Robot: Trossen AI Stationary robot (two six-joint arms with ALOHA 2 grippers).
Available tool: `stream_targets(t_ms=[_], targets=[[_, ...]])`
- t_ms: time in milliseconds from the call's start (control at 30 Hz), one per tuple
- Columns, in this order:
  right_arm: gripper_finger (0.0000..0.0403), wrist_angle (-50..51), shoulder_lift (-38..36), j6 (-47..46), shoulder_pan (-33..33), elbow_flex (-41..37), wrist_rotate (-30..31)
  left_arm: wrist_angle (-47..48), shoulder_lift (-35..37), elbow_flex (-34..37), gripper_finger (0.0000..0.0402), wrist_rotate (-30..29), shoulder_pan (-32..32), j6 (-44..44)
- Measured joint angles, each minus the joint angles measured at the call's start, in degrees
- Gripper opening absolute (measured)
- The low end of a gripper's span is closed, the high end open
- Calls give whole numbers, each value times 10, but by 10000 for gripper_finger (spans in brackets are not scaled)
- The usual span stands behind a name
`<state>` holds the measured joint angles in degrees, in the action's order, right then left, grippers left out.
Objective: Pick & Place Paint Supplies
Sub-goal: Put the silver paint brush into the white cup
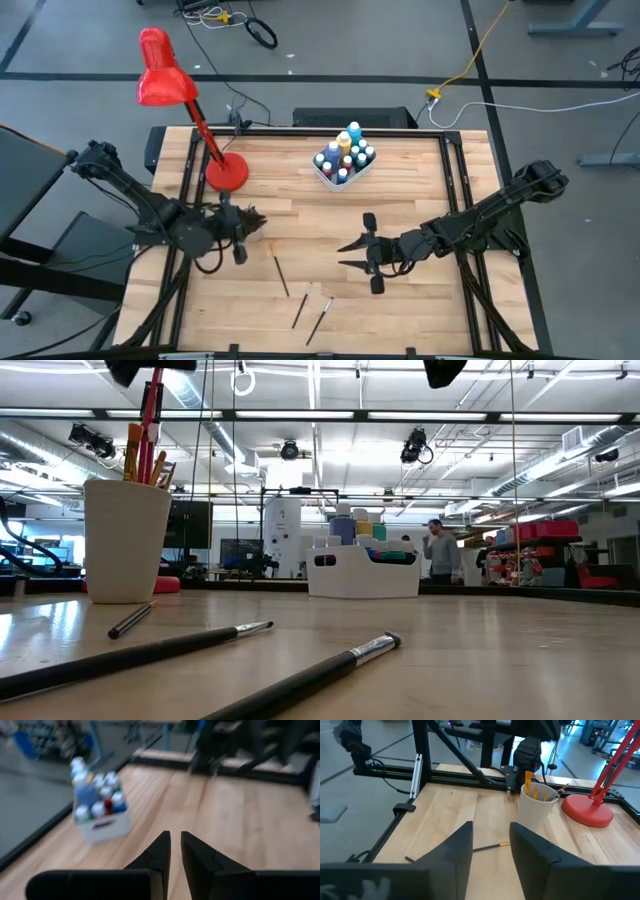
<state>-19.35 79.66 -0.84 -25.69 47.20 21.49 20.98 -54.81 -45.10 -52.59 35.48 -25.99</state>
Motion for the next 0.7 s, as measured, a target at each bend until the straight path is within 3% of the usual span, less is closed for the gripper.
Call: stream_targets(t_ms=[200, 333, 700], targets=[[175, -6, 2, 9, 0, 0, 0, -91, -8, 0, 57, 19, 0, 104], [193, -5, 7, 8, 0, 0, -8, -98, -7, 0, 57, 31, -1, 114], [193, -12, 70, 19, 1, 0, -146, -99, -7, 0, 57, 32, -1, 119]])
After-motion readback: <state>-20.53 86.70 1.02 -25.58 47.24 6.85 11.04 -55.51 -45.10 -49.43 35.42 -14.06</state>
